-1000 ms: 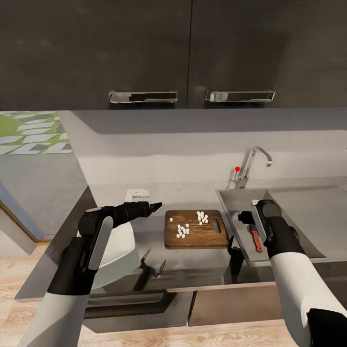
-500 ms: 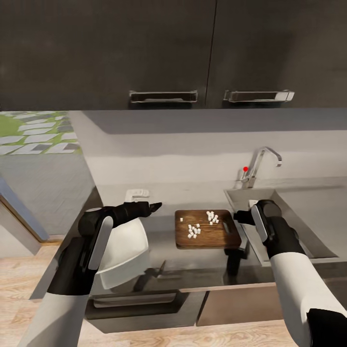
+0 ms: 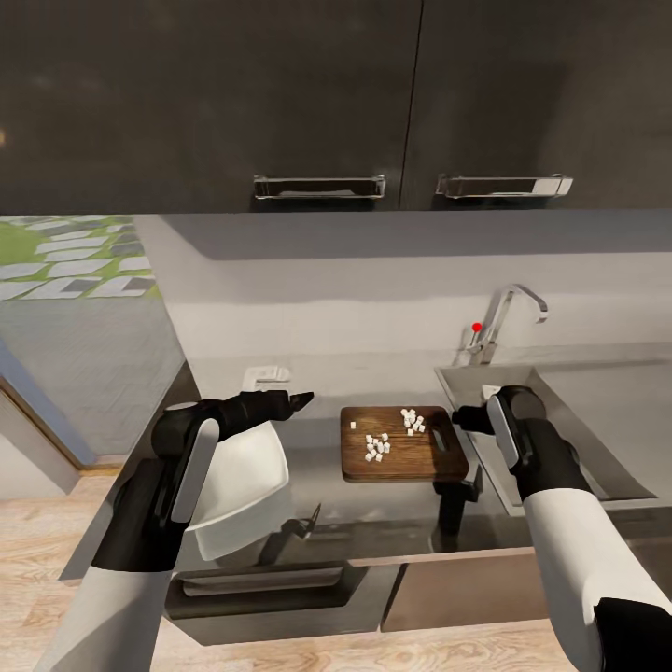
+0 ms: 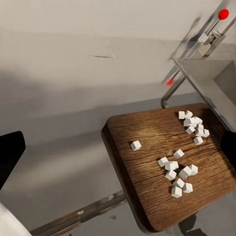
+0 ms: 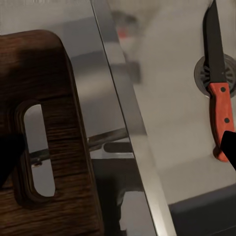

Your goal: In the kitchen, take the Vidalia onion out of the sink, dice it on the chopping board with the paring knife, put the diced onion into the bowl on the countertop, then place both the paring knife and the chopping board into the sink.

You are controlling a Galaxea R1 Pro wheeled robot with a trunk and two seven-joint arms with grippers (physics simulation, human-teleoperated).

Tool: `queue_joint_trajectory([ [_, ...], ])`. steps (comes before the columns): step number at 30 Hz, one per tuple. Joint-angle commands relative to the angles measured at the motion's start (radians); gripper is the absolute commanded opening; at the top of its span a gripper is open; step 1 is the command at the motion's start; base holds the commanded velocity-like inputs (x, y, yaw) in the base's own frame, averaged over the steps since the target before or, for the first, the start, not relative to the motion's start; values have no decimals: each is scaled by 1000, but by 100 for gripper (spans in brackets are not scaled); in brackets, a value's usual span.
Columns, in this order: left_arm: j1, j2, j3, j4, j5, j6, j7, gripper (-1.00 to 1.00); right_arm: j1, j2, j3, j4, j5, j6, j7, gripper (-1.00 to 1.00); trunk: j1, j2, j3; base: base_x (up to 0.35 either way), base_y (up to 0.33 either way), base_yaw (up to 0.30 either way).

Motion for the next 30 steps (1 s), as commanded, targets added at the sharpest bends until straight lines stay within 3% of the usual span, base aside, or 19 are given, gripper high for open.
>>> queue_joint_trajectory([
  [1,-1,0,1,-1,-2,5,-4,100,-1,0,0,-4,-8,4,-7,100,1,-2,-2,0,0,0],
  [17,-1,0,1,-1,-2,5,-4,100,-1,0,3,-20,-8,4,-9,100,1,-2,-2,0,0,0],
  [30,-1,0,-1,-1,-2,4,-4,100,-1,0,6,71,-8,4,-14,100,1,-2,-2,0,0,0],
])
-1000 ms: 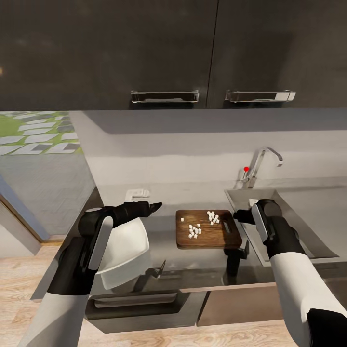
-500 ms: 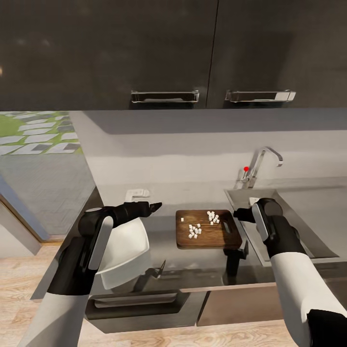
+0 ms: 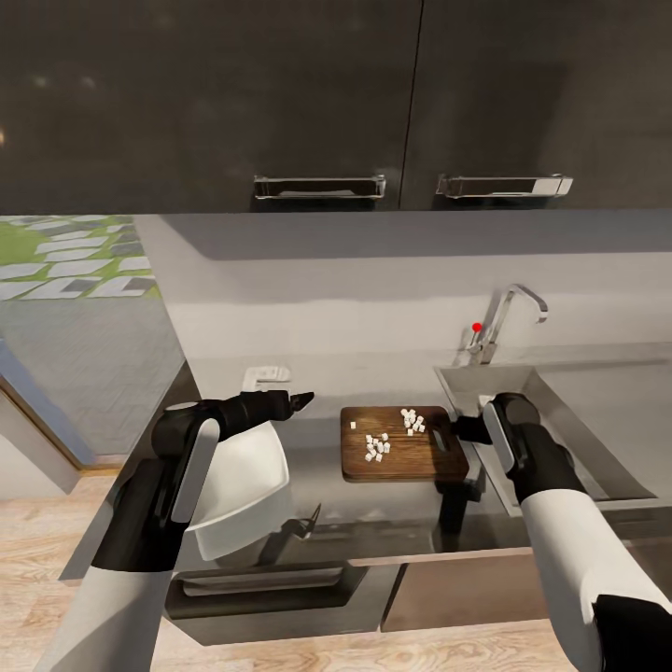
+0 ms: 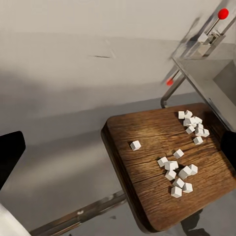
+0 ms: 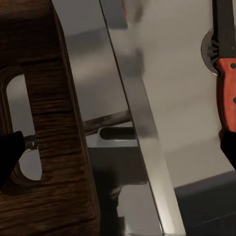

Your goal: In the kitchen, take the Vidalia onion out of the sink, dice it on the chopping board with the paring knife, put the diced onion into the bowl on the countertop, then place both the paring knife and the chopping board into the sink.

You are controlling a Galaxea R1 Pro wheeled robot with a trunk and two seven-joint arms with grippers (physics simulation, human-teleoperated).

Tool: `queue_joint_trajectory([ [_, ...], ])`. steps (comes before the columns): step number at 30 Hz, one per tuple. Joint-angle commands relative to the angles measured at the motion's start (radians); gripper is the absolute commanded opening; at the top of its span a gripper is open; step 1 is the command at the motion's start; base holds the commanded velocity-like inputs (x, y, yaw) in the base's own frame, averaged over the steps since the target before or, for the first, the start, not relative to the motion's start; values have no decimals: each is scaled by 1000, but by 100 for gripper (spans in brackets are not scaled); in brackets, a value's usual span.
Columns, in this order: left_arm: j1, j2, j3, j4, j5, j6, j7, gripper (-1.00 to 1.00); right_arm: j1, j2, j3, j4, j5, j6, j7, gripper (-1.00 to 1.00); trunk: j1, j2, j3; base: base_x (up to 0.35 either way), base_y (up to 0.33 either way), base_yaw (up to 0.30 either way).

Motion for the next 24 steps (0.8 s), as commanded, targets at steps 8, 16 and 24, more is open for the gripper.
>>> queue_joint_trajectory([
  [8,-1,0,1,-1,-2,5,-4,100,-1,4,0,11,-8,3,-7,100,1,-2,-2,0,0,0],
  [16,-1,0,0,-1,-2,4,-4,100,-1,4,3,11,-8,3,-5,100,1,-2,-2,0,0,0],
  [24,-1,0,-1,-1,-2,4,-4,100,-1,16,27,12,-8,3,-5,100,1,-2,-2,0,0,0],
])
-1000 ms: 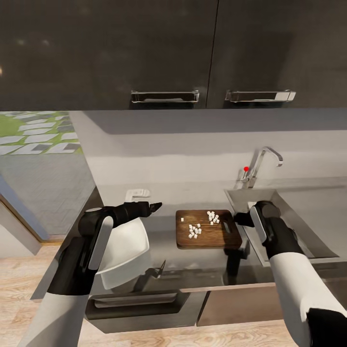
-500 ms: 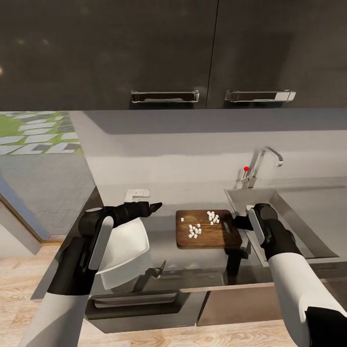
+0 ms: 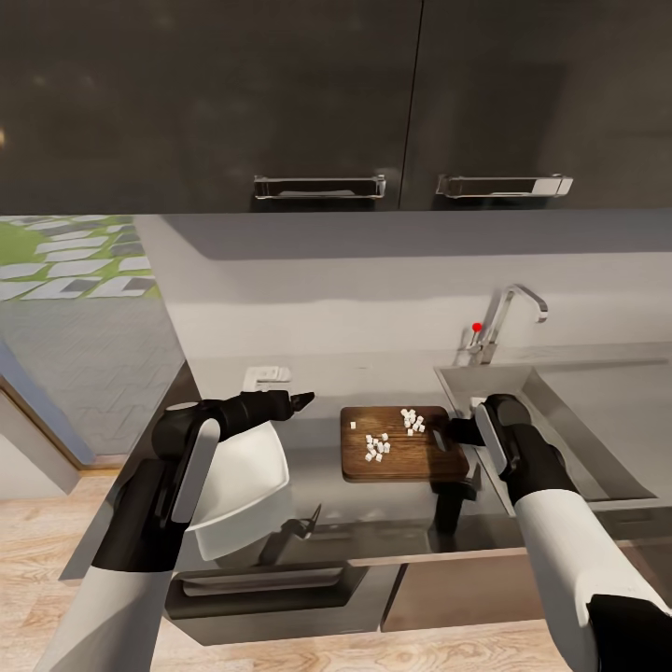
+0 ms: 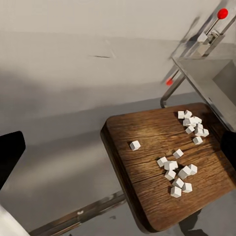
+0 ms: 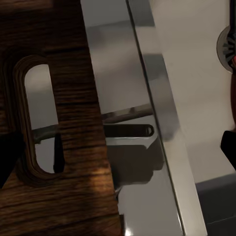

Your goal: In the kitchen, take the Vidalia onion out of the sink, dice it on the chopping board with the paring knife, put the diced onion into the bowl on the countertop, then place both the paring knife and the chopping board into the sink.

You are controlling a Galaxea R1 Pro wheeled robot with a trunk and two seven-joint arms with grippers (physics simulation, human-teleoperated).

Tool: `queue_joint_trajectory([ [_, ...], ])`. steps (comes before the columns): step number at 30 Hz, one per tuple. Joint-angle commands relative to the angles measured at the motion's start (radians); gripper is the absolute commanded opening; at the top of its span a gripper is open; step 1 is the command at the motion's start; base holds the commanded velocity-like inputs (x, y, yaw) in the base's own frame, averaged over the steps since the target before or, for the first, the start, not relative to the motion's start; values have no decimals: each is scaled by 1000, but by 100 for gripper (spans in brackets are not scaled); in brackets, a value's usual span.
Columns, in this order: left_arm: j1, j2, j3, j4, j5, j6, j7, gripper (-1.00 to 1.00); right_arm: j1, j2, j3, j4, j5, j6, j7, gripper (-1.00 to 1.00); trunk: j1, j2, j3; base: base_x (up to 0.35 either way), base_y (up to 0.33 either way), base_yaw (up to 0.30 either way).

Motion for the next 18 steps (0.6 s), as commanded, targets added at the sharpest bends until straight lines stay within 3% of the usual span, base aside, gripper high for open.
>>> queue_joint_trajectory([
  [1,-1,0,1,-1,-2,5,-4,100,-1,0,1,-1,-8,3,-7,100,1,-2,-2,0,0,0],
  [18,-1,0,1,-1,-2,5,-4,100,-1,2,7,-3,-8,3,-8,100,1,-2,-2,0,0,0],
])
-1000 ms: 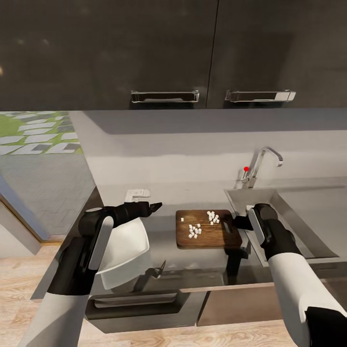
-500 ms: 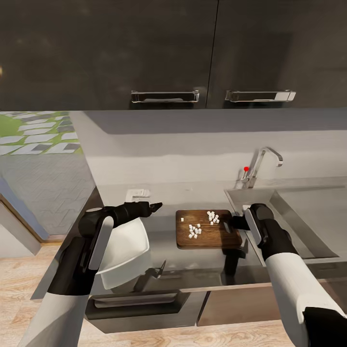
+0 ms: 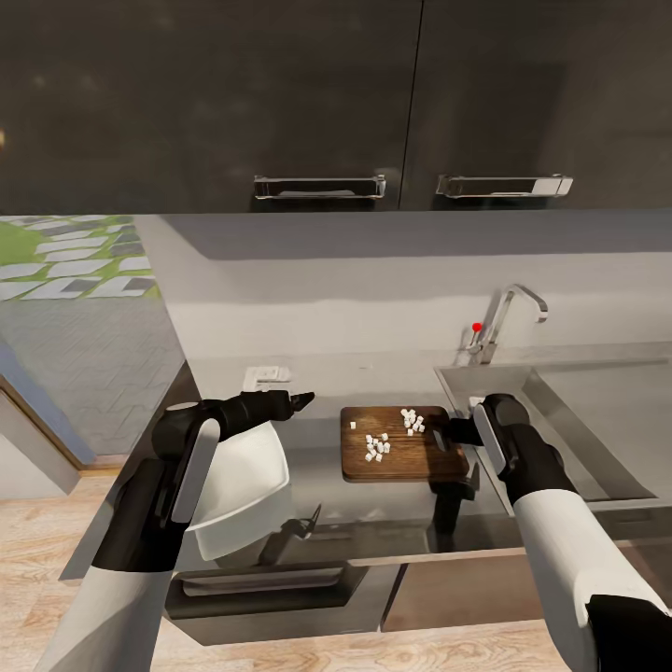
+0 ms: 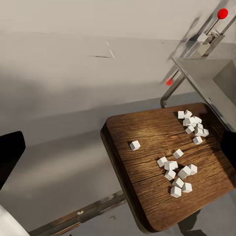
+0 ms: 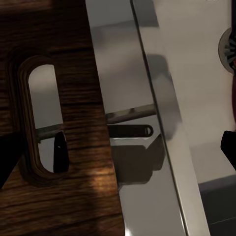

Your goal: In the kitchen, take the Vidalia onion out of the sink, dice it on the chopping board with the paring knife, put the diced onion into the bowl on the countertop, then place both the paring knife and the chopping board into the sink.

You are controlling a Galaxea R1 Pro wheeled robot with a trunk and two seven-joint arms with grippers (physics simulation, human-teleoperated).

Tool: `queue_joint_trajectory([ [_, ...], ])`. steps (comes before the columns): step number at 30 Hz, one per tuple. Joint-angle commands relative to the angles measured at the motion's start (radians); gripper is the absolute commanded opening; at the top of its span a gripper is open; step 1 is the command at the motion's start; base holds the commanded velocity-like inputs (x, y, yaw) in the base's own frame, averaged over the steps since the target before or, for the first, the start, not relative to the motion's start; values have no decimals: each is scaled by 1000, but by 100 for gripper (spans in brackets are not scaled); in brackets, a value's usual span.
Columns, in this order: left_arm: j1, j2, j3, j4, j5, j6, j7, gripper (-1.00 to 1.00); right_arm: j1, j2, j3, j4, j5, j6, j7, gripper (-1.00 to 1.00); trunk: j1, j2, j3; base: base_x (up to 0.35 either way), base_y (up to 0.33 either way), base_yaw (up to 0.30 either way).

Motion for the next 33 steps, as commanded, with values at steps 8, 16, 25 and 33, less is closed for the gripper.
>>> queue_joint_trajectory([
  [8,-1,0,1,-1,-2,5,-4,100,-1,0,2,-10,-8,3,-8,100,1,-2,-2,0,0,1],
  [16,-1,0,3,-1,-2,5,-4,100,-1,0,2,-12,-8,3,-8,100,1,-2,-2,0,-52,80],
  [25,-1,0,4,-1,-2,5,-4,100,-1,0,2,-12,-8,3,-8,100,1,-2,-2,0,-24,11],
  [33,-1,0,4,-1,-1,5,-4,100,-1,0,3,-12,-8,3,-9,100,1,-2,-2,0,-51,0],
])
